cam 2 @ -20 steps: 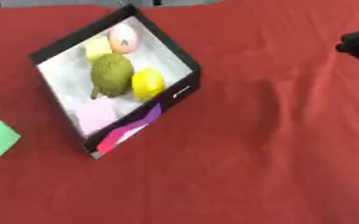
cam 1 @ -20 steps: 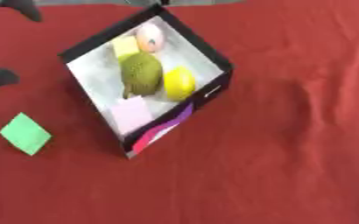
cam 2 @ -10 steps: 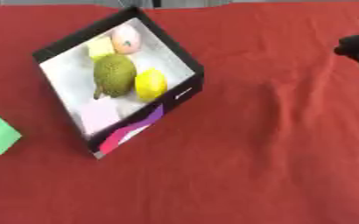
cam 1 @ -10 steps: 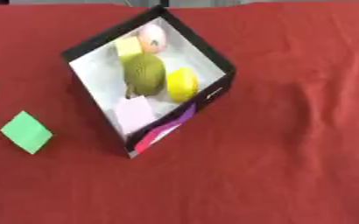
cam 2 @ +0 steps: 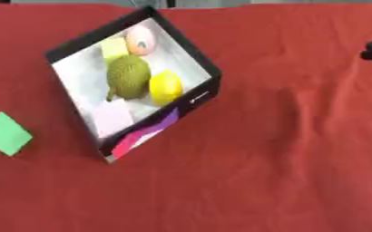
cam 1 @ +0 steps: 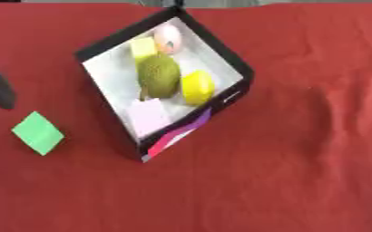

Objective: Pick up objects on the table and place them in the box.

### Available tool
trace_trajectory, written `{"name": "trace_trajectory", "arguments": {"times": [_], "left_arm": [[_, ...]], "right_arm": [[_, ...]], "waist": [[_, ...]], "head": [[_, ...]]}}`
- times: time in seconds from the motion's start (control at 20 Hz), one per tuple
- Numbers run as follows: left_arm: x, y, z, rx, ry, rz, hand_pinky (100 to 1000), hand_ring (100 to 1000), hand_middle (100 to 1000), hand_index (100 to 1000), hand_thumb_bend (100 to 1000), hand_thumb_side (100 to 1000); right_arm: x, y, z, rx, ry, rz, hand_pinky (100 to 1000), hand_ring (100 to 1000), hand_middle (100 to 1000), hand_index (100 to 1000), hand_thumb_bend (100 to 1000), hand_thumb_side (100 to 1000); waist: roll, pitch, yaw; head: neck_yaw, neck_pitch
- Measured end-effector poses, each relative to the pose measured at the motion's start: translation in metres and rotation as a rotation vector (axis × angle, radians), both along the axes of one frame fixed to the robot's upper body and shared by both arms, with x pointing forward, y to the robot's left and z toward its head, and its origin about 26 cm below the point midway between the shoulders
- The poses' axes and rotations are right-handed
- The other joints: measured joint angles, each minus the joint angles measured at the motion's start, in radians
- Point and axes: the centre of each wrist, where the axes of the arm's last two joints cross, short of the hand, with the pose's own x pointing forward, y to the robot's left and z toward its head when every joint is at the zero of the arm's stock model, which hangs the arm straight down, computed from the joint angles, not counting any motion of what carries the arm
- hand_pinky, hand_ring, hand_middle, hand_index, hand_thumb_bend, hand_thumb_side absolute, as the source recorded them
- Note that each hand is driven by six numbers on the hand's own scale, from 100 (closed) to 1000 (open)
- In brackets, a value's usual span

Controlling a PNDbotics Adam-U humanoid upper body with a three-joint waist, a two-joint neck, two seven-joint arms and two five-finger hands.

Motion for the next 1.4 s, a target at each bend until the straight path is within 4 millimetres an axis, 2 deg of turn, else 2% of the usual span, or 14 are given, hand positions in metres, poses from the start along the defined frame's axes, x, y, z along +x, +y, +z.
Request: {"name": "trace_trajectory", "arguments": {"times": [0.3, 0.8, 1.15, 1.4], "left_arm": [[0.019, -0.005, -0.010, 0.004, -0.011, 0.019, 805, 818, 782, 836, 469, 181], [0.043, -0.002, -0.023, -0.006, -0.005, 0.047, 798, 811, 757, 836, 515, 100], [0.057, -0.003, -0.034, 0.019, -0.003, 0.056, 793, 804, 742, 825, 499, 106], [0.064, -0.004, -0.040, 0.020, 0.008, 0.051, 794, 802, 747, 828, 494, 144]], "right_arm": [[0.000, 0.000, 0.000, 0.000, 0.004, -0.001, 949, 797, 738, 945, 100, 555], [0.000, 0.001, -0.002, -0.003, 0.020, -0.005, 949, 797, 738, 946, 100, 557], [0.001, 0.002, -0.004, -0.004, 0.029, -0.003, 950, 798, 738, 947, 100, 557], [0.001, 0.003, -0.005, -0.005, 0.034, -0.002, 950, 798, 739, 947, 100, 559]], "waist": [[0.003, -0.004, 0.001], [0.005, -0.004, 0.000], [0.000, -0.004, -0.001], [-0.001, -0.004, -0.002]], "head": [[-0.004, 0.000], [-0.011, 0.000], [-0.015, -0.001], [-0.018, -0.002]]}}
